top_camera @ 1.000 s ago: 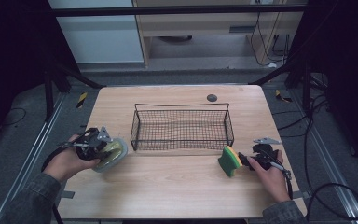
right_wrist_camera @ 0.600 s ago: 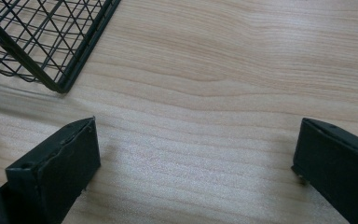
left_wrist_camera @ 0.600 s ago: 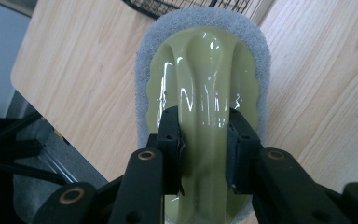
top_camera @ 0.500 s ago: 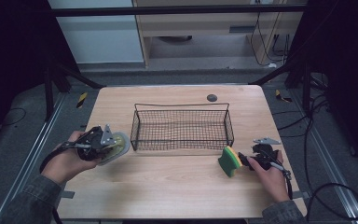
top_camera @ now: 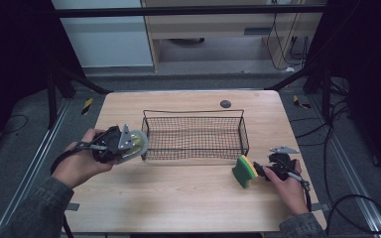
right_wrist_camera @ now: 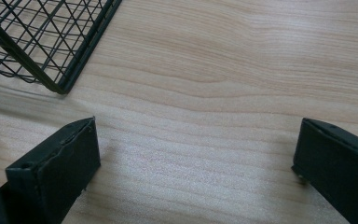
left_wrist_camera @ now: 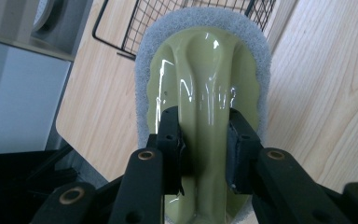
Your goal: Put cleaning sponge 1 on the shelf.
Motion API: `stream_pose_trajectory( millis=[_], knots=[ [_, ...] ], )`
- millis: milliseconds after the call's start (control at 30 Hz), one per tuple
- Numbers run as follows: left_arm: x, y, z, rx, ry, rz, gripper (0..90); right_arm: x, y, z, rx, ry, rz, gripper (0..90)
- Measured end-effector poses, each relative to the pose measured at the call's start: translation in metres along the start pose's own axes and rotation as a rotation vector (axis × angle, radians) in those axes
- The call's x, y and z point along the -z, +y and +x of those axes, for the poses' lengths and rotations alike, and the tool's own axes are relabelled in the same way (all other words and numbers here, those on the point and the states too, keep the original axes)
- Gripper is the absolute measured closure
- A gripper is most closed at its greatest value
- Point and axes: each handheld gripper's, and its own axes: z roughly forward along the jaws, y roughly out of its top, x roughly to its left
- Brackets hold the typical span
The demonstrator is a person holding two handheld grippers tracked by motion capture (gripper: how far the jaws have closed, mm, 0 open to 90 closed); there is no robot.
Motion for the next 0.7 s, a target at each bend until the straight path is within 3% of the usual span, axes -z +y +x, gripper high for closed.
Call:
stream_pose_trajectory(
  millis=[267,367,700],
  knots=[
    [-0.006,0.015,0.005,-0.03,0.002,-0.014,70.7,-0.001,0.0,0.0,-0.002,0.002,-0.009,0.6],
    [-0.009,0.019,0.008,-0.041,0.021,-0.038,70.7,-0.001,0.0,0.0,0.001,0.003,-0.009,0.4],
    [-0.018,0.024,0.025,-0.027,0.063,-0.061,70.7,-0.002,0.001,0.0,-0.001,0.006,-0.009,0.4]
  ],
)
